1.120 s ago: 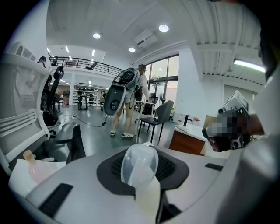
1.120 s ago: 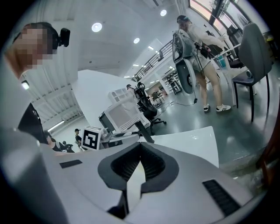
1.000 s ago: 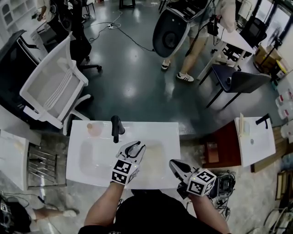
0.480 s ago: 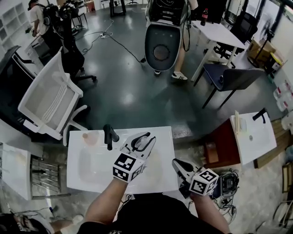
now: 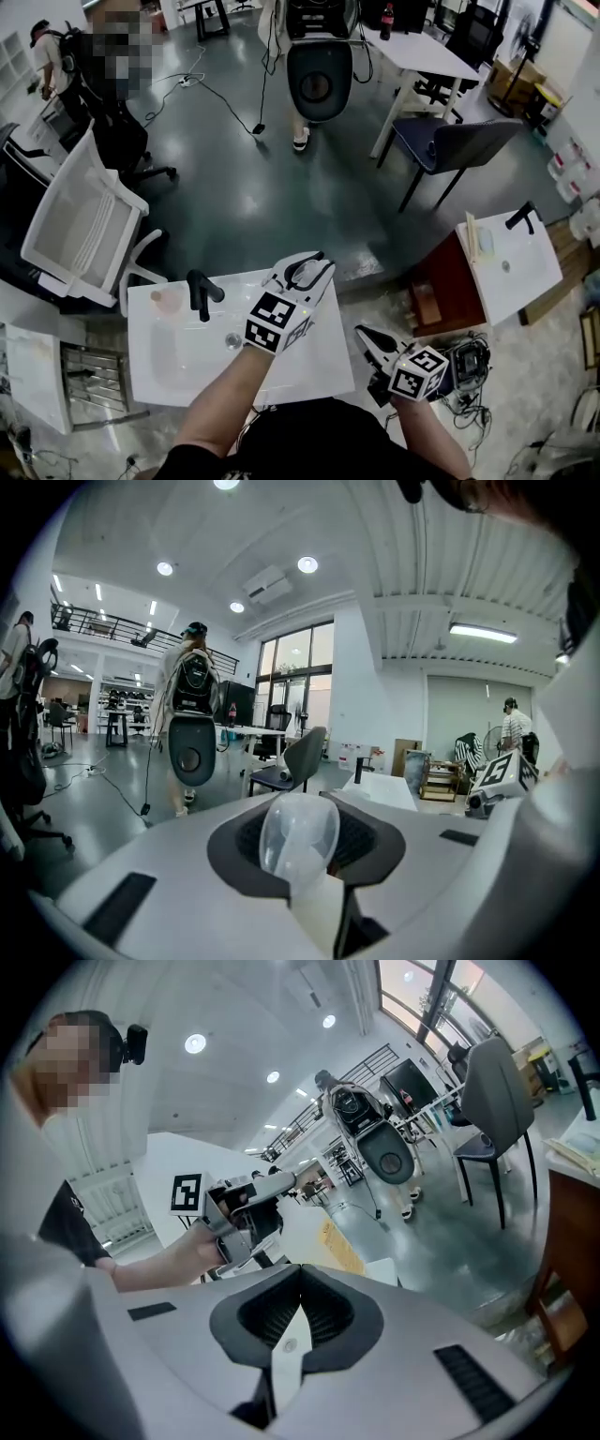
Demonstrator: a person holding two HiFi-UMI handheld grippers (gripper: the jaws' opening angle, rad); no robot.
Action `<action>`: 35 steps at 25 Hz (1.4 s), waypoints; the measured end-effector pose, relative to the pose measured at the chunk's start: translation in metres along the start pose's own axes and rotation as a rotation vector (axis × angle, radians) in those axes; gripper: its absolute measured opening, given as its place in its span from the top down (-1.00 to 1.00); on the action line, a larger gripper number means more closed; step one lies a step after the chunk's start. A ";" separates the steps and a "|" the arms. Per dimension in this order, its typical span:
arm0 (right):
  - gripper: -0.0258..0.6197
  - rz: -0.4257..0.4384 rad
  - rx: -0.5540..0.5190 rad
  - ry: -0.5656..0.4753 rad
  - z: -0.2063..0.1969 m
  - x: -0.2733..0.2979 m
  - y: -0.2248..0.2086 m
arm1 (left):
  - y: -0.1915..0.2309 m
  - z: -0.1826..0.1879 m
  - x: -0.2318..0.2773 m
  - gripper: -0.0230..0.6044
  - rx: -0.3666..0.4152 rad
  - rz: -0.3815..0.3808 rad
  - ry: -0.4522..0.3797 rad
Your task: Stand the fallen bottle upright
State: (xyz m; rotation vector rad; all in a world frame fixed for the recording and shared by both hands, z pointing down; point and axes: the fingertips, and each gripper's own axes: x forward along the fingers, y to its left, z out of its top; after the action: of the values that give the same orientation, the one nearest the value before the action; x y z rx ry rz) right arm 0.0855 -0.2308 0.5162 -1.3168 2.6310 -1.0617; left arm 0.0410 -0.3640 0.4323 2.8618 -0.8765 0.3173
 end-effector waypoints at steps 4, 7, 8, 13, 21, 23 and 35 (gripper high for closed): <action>0.88 -0.012 0.016 -0.009 -0.001 -0.007 -0.011 | -0.008 0.003 0.023 0.58 0.032 -0.035 0.002; 0.88 -0.018 0.022 -0.007 -0.002 -0.008 -0.016 | -0.008 0.004 0.033 0.58 0.040 -0.051 -0.001; 0.88 -0.014 0.022 -0.008 -0.002 -0.008 -0.016 | -0.007 0.004 0.034 0.58 0.042 -0.053 -0.003; 0.88 0.009 0.008 -0.002 -0.003 0.000 -0.008 | -0.007 0.000 0.031 0.55 0.037 -0.046 -0.011; 0.88 0.034 -0.035 0.027 -0.005 0.016 0.017 | -0.006 -0.021 0.000 0.02 0.015 -0.034 0.013; 0.88 0.049 -0.055 0.035 -0.007 0.022 0.027 | -0.002 -0.023 -0.017 0.02 0.018 -0.009 0.014; 0.88 0.168 -0.295 -0.026 0.017 0.064 0.123 | 0.042 -0.024 -0.176 0.63 0.029 0.223 -0.030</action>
State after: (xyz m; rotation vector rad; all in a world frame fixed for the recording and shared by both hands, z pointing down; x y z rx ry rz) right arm -0.0371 -0.2347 0.4492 -1.1100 2.9004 -0.6509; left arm -0.1292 -0.2989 0.4164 2.8044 -1.2098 0.3124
